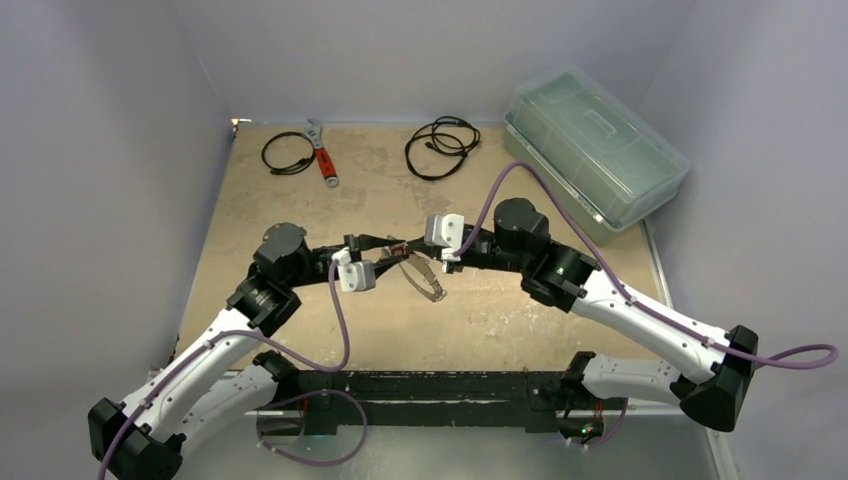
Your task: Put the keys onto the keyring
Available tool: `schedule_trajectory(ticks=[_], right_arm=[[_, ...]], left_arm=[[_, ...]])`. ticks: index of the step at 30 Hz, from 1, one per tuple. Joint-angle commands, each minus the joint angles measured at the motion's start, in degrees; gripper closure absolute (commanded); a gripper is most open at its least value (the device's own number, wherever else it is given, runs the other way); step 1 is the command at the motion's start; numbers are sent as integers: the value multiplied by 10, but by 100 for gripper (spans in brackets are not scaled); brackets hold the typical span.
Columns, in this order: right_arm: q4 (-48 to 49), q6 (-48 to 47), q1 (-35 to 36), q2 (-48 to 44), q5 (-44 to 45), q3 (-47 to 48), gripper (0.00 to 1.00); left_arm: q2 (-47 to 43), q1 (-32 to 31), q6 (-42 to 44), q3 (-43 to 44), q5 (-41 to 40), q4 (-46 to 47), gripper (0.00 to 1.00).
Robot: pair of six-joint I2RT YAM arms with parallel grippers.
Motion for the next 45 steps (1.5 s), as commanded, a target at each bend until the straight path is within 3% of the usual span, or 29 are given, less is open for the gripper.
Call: schedule_trajectory(ticks=[1, 8, 12, 20, 25, 28, 35, 45], right_arm=[[47, 7, 0, -19, -9, -2, 100], [46, 13, 0, -19, -22, -2, 100], [48, 16, 0, -19, -36, -1, 100], [27, 16, 0, -22, -7, 0, 99], [-9, 2, 0, -30, 48, 9, 65], [-53, -14, 0, -24, 78, 30, 56], [-192, -53, 0, 39, 120, 113, 56], [-203, -53, 7, 84, 69, 133, 59]], left_arm=[[8, 0, -22, 3, 7, 26, 73], [14, 3, -30, 3, 10, 34, 80], [14, 4, -32, 3, 10, 39, 100], [11, 13, -11, 12, -17, 10, 100], [25, 13, 16, 33, -30, -40, 100], [32, 13, 26, 38, -40, -55, 100], [68, 13, 37, 57, -57, -110, 100], [80, 14, 12, 59, -34, -97, 100]])
